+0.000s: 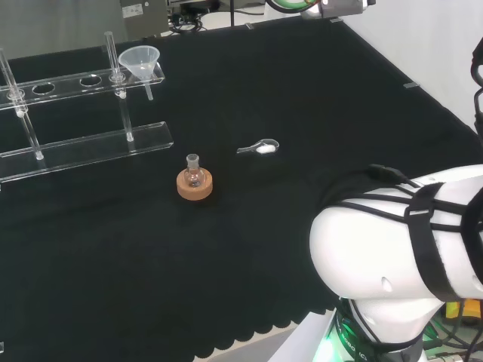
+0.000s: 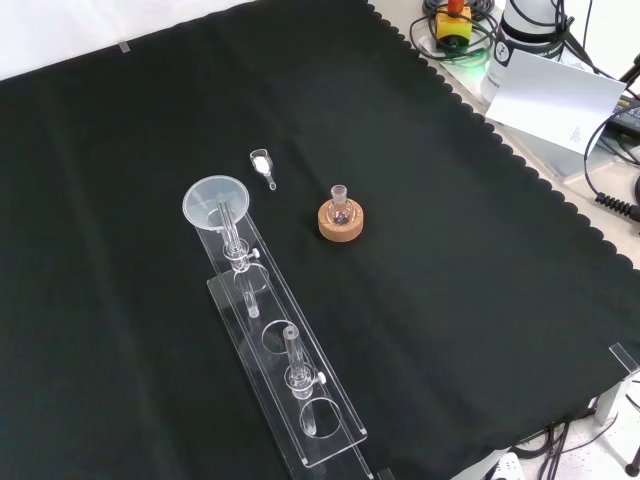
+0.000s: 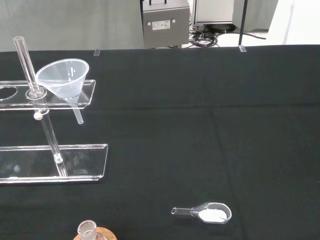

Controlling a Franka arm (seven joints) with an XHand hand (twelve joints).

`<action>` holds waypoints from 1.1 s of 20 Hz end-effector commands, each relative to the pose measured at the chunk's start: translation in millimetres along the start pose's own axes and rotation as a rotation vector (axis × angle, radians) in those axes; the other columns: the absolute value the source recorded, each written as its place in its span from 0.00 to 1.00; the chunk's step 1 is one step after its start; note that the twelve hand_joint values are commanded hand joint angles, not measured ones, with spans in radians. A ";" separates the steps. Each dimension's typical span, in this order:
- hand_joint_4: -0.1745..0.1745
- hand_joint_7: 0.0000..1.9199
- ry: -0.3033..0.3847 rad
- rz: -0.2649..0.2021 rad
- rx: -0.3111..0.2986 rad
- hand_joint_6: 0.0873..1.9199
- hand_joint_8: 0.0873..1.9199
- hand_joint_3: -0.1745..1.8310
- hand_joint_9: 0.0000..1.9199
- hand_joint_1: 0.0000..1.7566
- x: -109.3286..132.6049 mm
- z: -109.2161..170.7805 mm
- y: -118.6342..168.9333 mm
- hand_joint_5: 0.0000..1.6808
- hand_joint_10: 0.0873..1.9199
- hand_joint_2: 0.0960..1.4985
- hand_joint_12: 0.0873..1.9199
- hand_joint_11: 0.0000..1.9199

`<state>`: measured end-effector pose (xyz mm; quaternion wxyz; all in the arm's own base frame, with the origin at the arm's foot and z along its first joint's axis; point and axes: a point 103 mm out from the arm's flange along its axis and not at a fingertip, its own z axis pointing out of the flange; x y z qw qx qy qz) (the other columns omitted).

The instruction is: Pick up the funnel from the transparent funnel stand.

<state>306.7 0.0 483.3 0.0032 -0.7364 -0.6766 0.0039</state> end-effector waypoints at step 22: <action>0.51 0.03 -0.015 0.048 0.027 0.00 0.23 0.26 0.11 0.00 -15.3 29.1 52.8 0.14 0.30 0.80 0.70 0.06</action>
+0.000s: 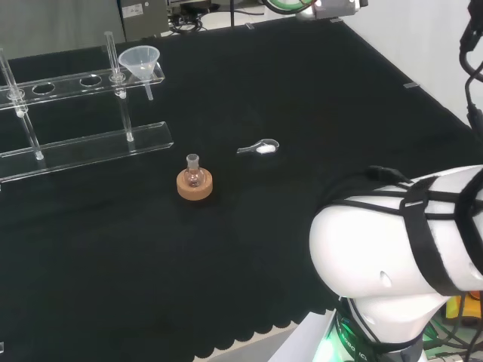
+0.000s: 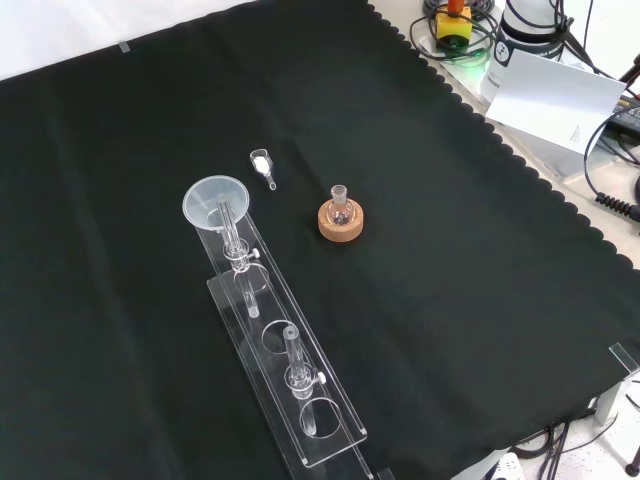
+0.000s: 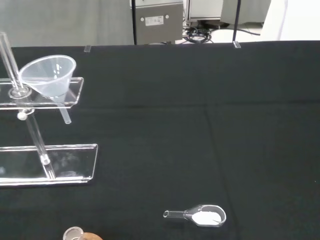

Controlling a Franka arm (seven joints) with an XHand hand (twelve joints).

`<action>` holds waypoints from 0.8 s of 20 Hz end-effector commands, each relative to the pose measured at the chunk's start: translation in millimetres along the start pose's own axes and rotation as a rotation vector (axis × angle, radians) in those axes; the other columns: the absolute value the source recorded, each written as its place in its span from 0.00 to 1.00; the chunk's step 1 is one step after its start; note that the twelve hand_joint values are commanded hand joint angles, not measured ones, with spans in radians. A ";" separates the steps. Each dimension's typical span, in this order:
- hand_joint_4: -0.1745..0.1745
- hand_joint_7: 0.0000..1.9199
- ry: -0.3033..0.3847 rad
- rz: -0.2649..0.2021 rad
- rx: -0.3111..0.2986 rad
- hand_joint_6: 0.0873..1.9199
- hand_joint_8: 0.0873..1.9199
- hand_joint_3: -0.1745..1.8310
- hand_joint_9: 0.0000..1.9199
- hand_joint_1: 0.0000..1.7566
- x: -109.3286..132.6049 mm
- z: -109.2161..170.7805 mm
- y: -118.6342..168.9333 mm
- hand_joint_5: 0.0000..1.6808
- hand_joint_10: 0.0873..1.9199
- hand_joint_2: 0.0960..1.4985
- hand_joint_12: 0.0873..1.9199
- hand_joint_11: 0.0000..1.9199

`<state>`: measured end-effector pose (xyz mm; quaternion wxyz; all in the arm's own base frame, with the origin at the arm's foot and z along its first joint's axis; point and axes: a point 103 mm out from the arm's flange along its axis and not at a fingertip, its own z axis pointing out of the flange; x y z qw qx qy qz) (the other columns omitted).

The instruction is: Pick up the funnel from the transparent funnel stand.

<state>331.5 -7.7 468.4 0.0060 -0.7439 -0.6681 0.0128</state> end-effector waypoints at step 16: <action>0.49 0.06 0.003 -0.163 0.097 0.00 0.25 0.24 0.13 0.07 21.0 85.4 191.2 0.16 0.30 0.76 0.70 0.06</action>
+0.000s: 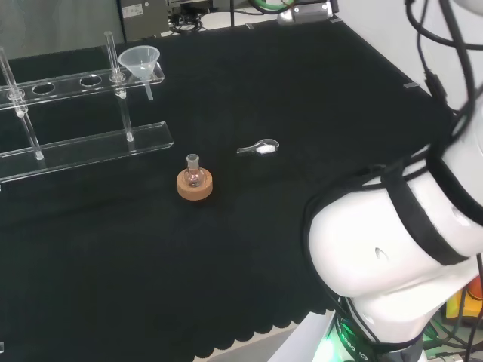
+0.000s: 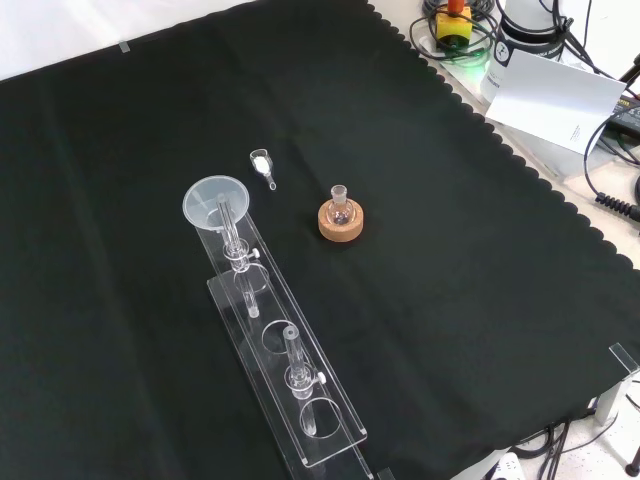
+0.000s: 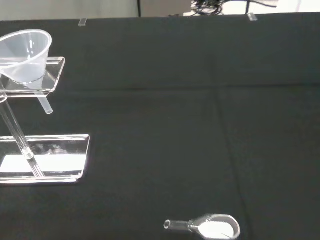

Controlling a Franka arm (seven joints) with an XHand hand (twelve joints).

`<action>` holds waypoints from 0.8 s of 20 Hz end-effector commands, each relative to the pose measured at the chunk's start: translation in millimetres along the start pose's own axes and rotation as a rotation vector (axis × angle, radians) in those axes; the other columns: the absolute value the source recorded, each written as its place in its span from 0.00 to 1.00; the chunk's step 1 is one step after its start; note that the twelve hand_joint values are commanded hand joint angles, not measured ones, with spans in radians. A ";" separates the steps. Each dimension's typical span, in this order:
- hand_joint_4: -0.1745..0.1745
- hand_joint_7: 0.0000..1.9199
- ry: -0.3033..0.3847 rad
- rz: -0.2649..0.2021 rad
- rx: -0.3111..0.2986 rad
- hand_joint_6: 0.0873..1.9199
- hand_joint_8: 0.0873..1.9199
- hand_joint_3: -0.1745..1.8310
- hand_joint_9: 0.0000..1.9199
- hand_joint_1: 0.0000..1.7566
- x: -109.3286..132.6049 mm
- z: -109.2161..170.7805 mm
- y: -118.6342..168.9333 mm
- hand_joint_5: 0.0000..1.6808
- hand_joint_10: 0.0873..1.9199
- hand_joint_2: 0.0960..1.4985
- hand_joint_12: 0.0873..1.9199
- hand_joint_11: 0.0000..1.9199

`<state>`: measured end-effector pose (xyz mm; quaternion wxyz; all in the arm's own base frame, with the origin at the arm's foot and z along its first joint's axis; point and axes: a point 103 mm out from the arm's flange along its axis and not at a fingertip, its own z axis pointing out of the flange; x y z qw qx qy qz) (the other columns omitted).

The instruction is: Pick up the funnel from the transparent funnel stand.

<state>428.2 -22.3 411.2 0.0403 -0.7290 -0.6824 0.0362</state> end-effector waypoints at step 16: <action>0.45 0.12 -0.054 -0.206 0.113 0.00 0.28 0.21 0.18 0.15 97.3 51.8 176.5 0.17 0.31 0.69 0.70 0.09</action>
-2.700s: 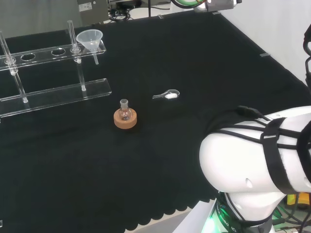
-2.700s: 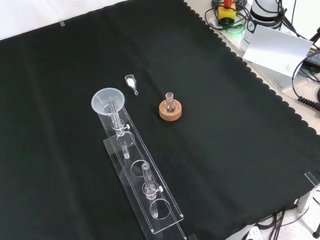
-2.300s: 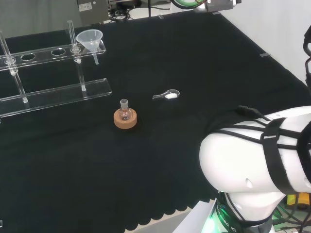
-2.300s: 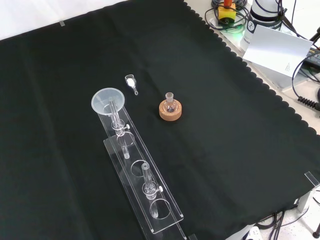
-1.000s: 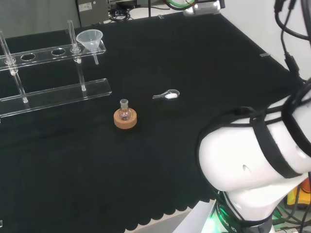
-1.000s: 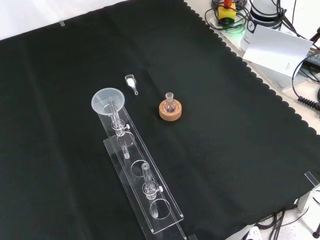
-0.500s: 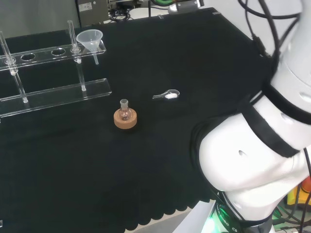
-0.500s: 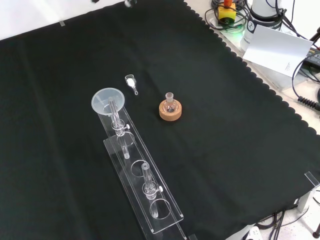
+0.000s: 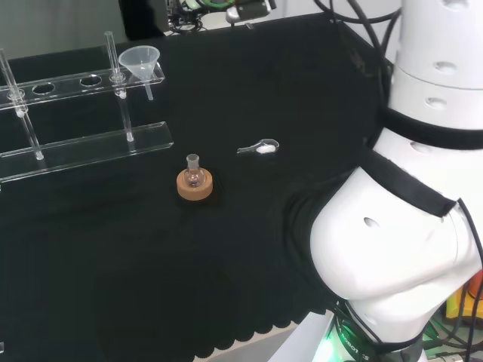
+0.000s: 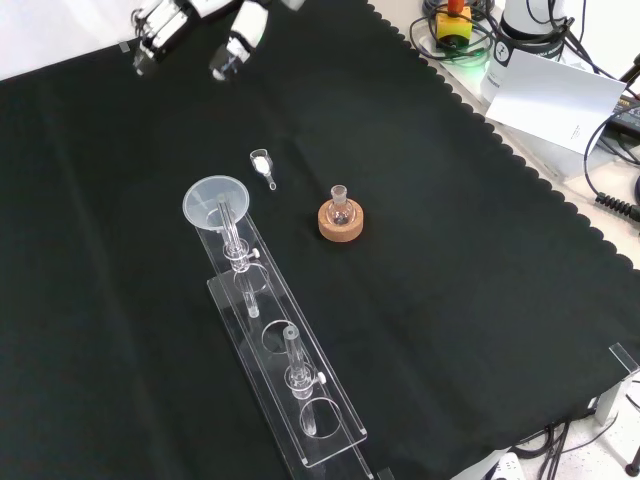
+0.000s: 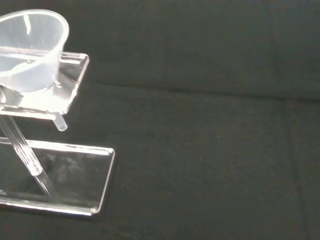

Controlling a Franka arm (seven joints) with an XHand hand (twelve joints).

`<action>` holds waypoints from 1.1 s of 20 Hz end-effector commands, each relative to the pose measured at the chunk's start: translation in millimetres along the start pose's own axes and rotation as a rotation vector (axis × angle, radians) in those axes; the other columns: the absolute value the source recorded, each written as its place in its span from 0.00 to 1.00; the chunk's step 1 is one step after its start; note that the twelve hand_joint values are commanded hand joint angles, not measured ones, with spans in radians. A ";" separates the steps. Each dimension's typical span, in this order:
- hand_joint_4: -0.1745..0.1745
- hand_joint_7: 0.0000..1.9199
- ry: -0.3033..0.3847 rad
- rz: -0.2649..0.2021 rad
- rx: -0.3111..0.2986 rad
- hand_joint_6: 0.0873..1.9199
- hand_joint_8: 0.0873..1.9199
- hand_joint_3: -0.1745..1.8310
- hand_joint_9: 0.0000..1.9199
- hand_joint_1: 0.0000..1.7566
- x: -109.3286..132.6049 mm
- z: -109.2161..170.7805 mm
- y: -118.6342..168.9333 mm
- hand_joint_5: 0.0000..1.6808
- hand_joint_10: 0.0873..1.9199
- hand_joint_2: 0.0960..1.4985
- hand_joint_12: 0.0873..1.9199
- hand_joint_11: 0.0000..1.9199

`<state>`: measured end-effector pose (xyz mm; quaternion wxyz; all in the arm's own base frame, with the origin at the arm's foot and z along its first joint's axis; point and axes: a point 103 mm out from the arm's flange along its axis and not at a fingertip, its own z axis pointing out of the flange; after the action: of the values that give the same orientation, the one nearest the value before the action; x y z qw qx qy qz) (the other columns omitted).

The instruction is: Pick up the funnel from the transparent funnel stand.

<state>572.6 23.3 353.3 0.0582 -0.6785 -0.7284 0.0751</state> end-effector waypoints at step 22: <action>0.37 0.07 -0.062 -0.190 0.193 0.00 0.32 0.17 0.17 0.26 80.3 38.2 55.5 0.14 0.33 0.53 0.71 0.10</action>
<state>615.3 93.5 315.2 0.0954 -0.6128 -0.7726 0.1358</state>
